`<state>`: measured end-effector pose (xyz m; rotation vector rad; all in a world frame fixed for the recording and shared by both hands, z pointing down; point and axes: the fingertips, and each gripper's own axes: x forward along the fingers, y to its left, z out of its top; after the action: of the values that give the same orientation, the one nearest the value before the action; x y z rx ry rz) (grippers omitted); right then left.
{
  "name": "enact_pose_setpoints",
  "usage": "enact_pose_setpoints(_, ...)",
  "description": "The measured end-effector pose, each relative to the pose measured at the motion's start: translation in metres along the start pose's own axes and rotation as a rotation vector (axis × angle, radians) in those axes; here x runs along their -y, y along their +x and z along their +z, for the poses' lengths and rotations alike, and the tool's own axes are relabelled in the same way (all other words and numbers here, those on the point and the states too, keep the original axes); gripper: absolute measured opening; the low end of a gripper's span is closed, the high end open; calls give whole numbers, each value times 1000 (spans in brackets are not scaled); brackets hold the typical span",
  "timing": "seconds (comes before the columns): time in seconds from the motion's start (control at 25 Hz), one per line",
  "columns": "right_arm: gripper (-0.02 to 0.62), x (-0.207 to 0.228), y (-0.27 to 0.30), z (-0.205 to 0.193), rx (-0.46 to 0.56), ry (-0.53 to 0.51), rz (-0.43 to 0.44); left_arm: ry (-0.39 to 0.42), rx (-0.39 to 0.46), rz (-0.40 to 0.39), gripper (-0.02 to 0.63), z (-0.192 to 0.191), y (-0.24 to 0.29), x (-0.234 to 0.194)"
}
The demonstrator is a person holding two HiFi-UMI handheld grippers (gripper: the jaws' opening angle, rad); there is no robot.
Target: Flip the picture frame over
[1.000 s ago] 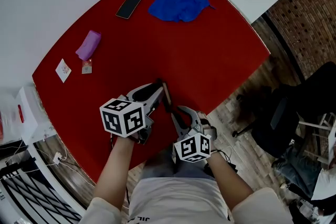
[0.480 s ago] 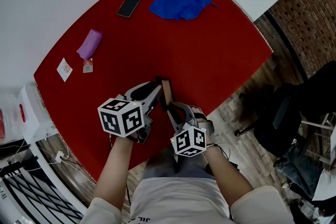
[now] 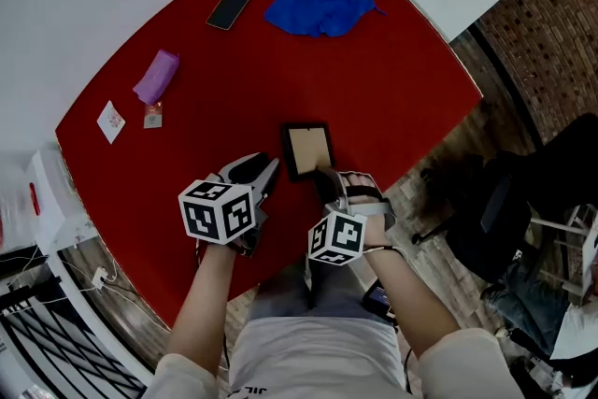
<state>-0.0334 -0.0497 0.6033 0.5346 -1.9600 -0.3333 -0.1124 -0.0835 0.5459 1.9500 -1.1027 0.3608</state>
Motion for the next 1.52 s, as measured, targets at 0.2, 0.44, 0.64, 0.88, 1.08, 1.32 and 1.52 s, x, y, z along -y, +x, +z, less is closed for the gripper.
enact_pose_setpoints(0.2,63,11,11,-2,-39,-63,14,-18,-7,5,107,-11,1,-1)
enact_pose_setpoints(0.44,61,2,26,6,-46,-120,70,-10,-14,29,107,-17,2,-6)
enact_pose_setpoints(0.64,54,-5,39,9,-55,-107,129,13,-51,88,106,-29,10,-25)
enact_pose_setpoints(0.88,48,-14,46,6,-70,-126,182,27,-85,158,106,-43,35,-52)
enact_pose_setpoints(1.08,44,-20,49,3,-65,-131,188,52,-127,182,106,-55,55,-61)
enact_pose_setpoints(1.32,46,-17,52,3,-37,-84,204,73,-127,194,100,-53,62,-62)
enact_pose_setpoints(1.52,46,-8,39,7,16,51,165,78,-110,199,100,-49,59,-62)
